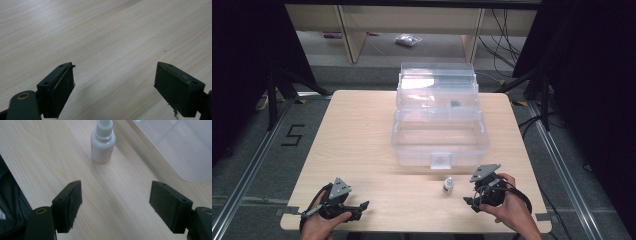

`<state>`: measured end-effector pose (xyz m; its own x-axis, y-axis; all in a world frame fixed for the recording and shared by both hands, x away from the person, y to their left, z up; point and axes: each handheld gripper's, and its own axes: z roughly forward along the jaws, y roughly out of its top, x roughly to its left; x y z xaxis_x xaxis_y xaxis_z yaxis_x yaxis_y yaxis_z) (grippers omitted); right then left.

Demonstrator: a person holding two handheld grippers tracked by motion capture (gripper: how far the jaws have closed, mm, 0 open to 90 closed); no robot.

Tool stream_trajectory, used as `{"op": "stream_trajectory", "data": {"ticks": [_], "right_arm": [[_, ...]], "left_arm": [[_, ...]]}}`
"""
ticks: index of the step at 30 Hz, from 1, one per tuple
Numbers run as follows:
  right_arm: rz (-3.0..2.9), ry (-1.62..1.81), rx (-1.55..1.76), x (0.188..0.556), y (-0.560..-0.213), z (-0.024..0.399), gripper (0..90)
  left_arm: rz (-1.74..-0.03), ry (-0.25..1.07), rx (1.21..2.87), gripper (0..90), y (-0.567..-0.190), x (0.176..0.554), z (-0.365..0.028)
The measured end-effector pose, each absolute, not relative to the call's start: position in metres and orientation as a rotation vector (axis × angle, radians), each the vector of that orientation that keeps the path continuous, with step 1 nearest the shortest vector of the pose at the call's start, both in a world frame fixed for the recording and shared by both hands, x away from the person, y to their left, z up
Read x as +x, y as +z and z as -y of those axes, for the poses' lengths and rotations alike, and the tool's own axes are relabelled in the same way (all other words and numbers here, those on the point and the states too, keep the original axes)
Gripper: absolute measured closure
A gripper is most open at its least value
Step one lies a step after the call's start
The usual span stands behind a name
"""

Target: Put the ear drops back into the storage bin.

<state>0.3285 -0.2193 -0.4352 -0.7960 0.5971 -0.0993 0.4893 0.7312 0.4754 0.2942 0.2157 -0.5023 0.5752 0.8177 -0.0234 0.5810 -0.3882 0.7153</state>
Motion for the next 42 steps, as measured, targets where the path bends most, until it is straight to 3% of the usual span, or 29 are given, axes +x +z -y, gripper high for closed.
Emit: {"op": "stream_trajectory", "data": {"ticks": [42], "right_arm": [[-2.852, 0.427, 0.647, 0.369, -0.446, 0.150, 46.1]], "left_arm": [[-1.094, 0.428, 2.097, 15.4, -0.502, 0.296, -0.212]]}}
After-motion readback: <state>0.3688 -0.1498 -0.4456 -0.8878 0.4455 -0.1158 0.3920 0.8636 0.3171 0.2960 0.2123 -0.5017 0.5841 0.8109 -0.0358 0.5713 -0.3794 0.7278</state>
